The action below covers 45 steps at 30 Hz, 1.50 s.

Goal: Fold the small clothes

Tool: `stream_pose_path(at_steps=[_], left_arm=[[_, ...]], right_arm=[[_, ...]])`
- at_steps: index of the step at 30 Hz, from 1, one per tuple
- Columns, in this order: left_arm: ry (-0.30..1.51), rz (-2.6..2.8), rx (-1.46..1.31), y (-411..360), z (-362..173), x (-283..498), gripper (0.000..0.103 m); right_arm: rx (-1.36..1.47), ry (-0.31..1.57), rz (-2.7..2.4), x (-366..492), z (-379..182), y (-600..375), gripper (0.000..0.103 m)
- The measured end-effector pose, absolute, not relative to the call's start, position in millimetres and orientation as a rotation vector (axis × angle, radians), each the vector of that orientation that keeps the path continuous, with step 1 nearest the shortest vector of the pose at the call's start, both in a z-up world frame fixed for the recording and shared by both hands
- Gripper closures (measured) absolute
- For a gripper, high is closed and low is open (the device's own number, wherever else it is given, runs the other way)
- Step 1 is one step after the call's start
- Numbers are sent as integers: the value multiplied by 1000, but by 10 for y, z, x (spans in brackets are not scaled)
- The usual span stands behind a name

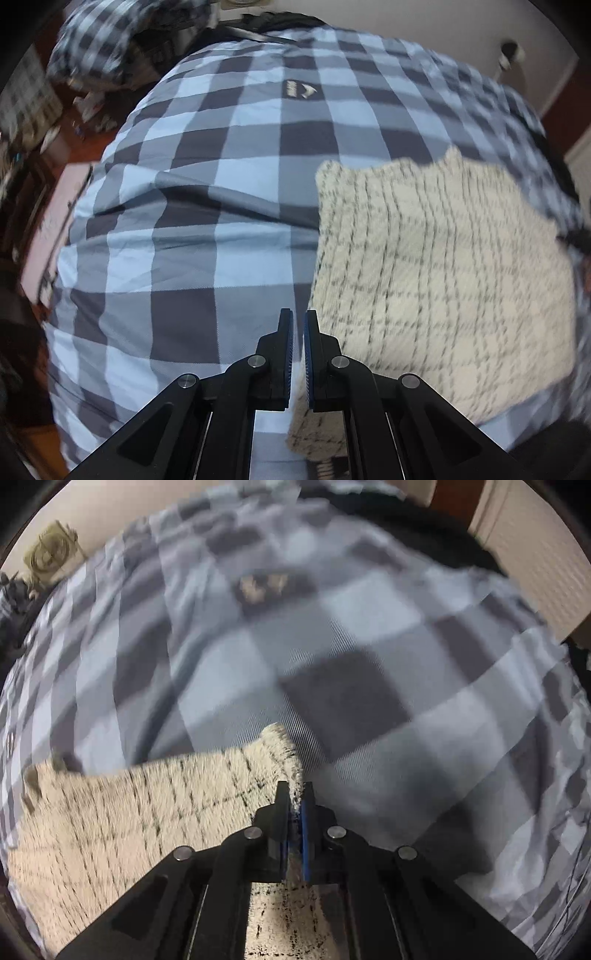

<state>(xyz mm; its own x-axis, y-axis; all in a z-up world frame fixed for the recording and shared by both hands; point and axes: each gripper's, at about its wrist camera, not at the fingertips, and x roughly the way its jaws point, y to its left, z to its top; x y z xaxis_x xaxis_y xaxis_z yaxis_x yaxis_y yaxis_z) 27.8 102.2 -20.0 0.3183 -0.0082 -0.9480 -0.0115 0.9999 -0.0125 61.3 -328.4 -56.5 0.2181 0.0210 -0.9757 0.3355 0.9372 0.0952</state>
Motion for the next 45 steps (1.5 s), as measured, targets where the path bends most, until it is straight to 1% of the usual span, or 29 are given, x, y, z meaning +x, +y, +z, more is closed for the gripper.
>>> stream_pose_path(at_steps=[1,2,3,4,5,6,8,10,13,15,20,22,24,26,28,33,34,36,38,40,41,43,44,45], left_arm=[[1263,-15,14,968,-225,254,99],[1278,-35,32,927,-241,226,99],[1290,-53,46,890,-248,193,99],[1299,-75,61,844,-250,155,99],[1306,-98,78,796,-248,115,99],[1313,-126,97,734,-245,68,99],[1344,-219,122,585,-271,-57,99],[1390,-312,99,473,-323,-148,99],[1459,-424,52,301,-451,-293,99],[1511,-467,31,204,-591,-413,99],[1600,-420,75,140,-971,-450,99],[1637,-379,-8,246,-1103,-358,99],[1676,-355,-179,444,-1232,-271,100],[1707,-305,-336,693,-1330,-233,100],[1710,-251,-432,892,-1357,-217,100],[1678,-81,-461,1243,-1309,-150,100],[1668,-66,-449,1270,-1271,-158,100],[1613,56,-310,1357,-1098,-144,99],[1503,295,-51,1466,-846,-142,99],[1390,383,16,1484,-592,-148,99],[1325,379,19,1432,-448,-151,99],[1223,303,10,1267,-227,-150,99],[1153,190,-6,1062,-87,-147,99],[1122,111,-16,902,-32,-133,99]], right_arm=[[318,1339,-233,569,-524,-3320,93],[323,1316,-256,518,-437,-3381,80],[315,1279,-288,455,-323,-3447,70],[281,1245,-331,374,-182,-3491,45],[220,1208,-370,271,2,-3510,26],[165,1173,-377,152,185,-3485,22],[103,1164,-323,-45,401,-3370,20],[32,1238,-190,-229,495,-3132,20],[-115,1355,84,-597,521,-2496,20],[-264,1433,319,-878,393,-1939,20],[-582,1479,555,-1350,-68,-1127,20],[-683,1517,568,-1442,-348,-990,21],[-765,1545,532,-1477,-613,-988,21],[-731,1579,508,-1449,-775,-1160,24],[-665,1596,467,-1419,-816,-1399,25],[-343,1734,313,-1362,-970,-2223,25],[-267,1761,285,-1372,-1015,-2376,25],[-114,1820,200,-1428,-1097,-2702,25],[-80,1859,118,-1498,-1114,-2889,25],[-154,1880,-50,-1561,-1049,-3058,25],[-164,1864,-128,-1583,-941,-3134,25],[-115,1774,-192,-1577,-644,-3153,23],[-56,1701,-192,-1547,-443,-3084,23],[19,1616,-159,-1505,-238,-2951,23]])
